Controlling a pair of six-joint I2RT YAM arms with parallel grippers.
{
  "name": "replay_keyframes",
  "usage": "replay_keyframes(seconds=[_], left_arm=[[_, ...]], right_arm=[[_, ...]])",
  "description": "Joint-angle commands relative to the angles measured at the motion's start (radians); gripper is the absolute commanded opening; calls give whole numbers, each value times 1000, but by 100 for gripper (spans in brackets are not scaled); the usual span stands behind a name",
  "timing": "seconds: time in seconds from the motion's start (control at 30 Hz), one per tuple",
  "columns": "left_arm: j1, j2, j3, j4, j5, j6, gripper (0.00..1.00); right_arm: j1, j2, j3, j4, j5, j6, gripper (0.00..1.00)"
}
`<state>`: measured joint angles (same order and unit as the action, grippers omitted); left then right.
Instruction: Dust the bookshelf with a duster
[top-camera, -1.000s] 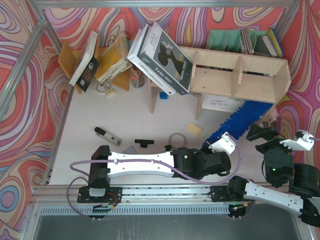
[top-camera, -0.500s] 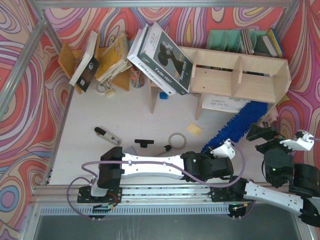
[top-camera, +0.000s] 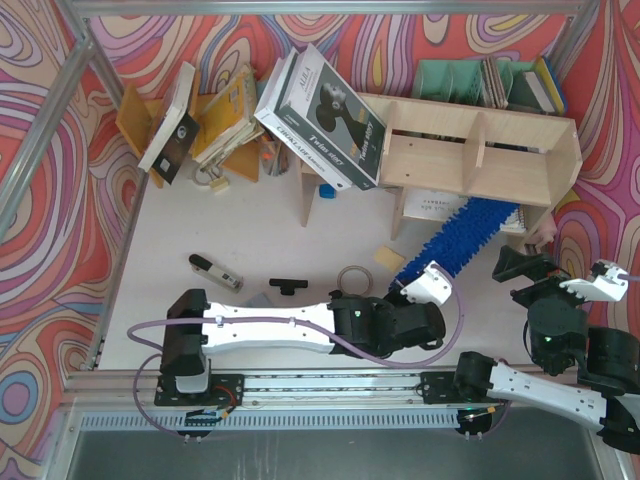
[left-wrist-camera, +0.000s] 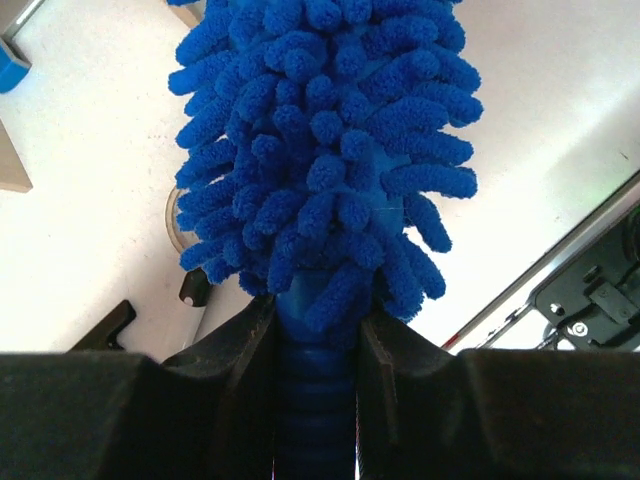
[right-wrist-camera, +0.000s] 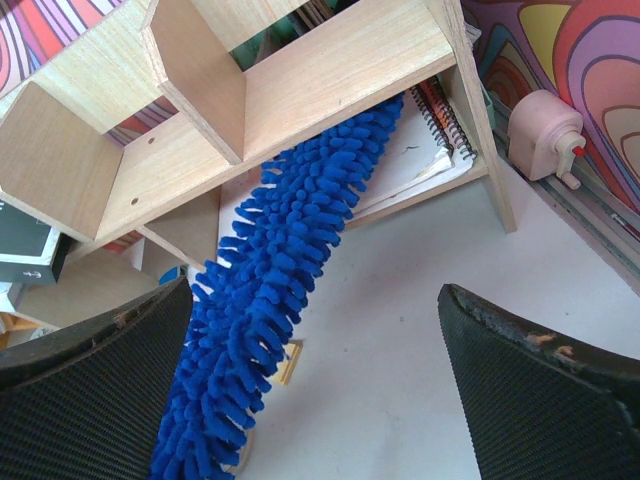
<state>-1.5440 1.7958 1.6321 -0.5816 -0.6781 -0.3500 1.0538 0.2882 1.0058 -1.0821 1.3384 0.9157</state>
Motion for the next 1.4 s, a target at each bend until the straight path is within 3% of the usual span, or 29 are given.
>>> replay_keyframes(seconds=[0.0,0.27,0.43,0.53,1.0,1.37], left_arm=[[25,16,-15,21,-45,-70,0],[54,44,-63,-64,-39,-180,0],[61,27,-86,-233,-187,-365,0],[64,12,-95,-266,-226,-396,0],[64,92,-15,-113,-34,-238,0],[-3,159,107,-37,-16,-50,0]], right_arm=[[9,-6,-7,11,26,-10,98],[9,-12,-7,12,25,-9,98],[9,-11,-8,11,23,-9,98],[9,-9,-7,13,23,-11,98],[9,-12,-5,10,18,-10,98],[9,-13,-7,11,20,-12,98]])
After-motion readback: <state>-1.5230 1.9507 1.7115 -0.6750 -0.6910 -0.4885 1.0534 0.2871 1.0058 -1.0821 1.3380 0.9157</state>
